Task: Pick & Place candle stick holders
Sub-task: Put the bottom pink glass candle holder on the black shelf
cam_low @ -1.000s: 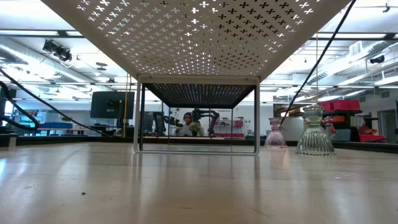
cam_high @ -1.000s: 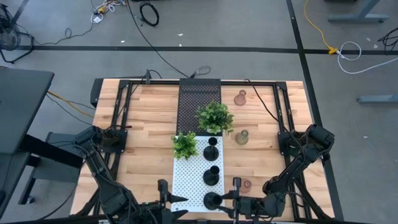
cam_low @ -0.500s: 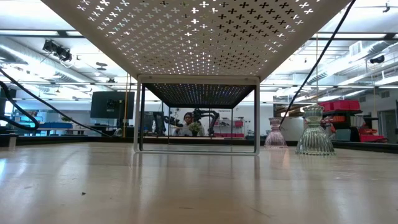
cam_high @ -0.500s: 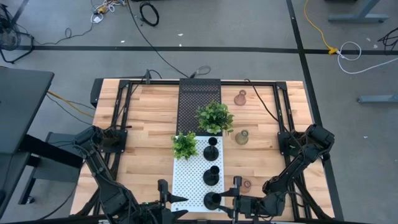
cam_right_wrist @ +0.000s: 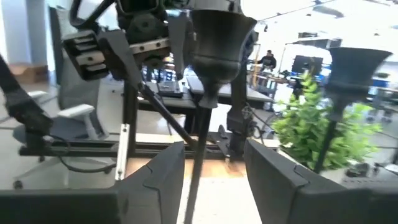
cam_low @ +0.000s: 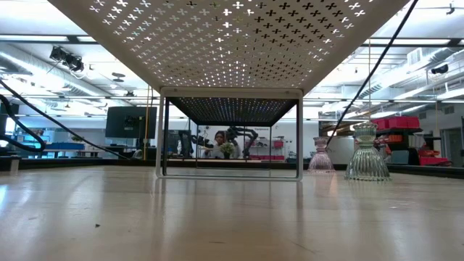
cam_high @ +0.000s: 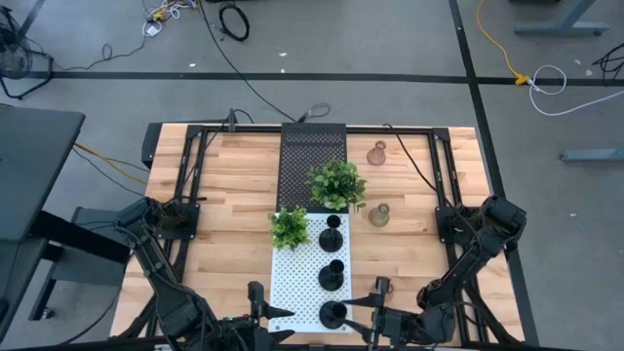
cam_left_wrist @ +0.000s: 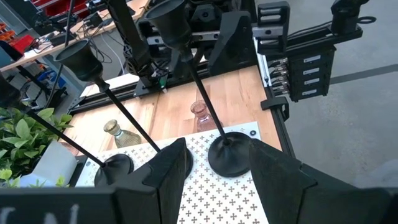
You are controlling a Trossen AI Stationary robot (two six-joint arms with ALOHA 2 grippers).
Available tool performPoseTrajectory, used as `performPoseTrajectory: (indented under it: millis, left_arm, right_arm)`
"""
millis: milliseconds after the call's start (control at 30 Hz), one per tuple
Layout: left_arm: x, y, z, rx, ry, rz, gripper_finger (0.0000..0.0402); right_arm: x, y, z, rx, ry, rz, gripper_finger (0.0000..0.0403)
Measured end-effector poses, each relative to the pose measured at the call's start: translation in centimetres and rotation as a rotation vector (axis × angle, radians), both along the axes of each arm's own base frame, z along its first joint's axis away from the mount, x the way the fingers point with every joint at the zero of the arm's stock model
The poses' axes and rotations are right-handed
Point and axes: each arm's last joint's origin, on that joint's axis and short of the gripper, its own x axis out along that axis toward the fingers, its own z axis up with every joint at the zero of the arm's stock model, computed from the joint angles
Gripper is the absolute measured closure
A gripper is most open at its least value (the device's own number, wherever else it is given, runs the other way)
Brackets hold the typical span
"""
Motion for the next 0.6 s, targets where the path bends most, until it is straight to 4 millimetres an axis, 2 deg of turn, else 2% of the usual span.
performPoseTrajectory:
  millis: [100,267,433,600]
  left_arm:
    - [0.0,0.0,0.0,0.0,0.0,0.0,0.0223]
    - [0.0,0.0,0.0,0.0,0.0,0.0,0.0223]
    - [0.0,0.0,0.0,-0.001,0.0,0.0,0.0223]
    - [0.0,0.0,0.0,-0.019,0.002,0.0,0.0223]
  right_arm:
    - [-0.8,0.4,-0.1,-0.015,0.025,-0.073,0.0234]
    - [-3.2,1.0,-0.6,-0.01,0.095,-0.34,0.0234]
    - [-5.2,2.2,-1.1,0.025,0.087,-0.301,0.0234]
    - [-5.9,2.4,-1.9,0.065,0.074,-0.282,0.0234]
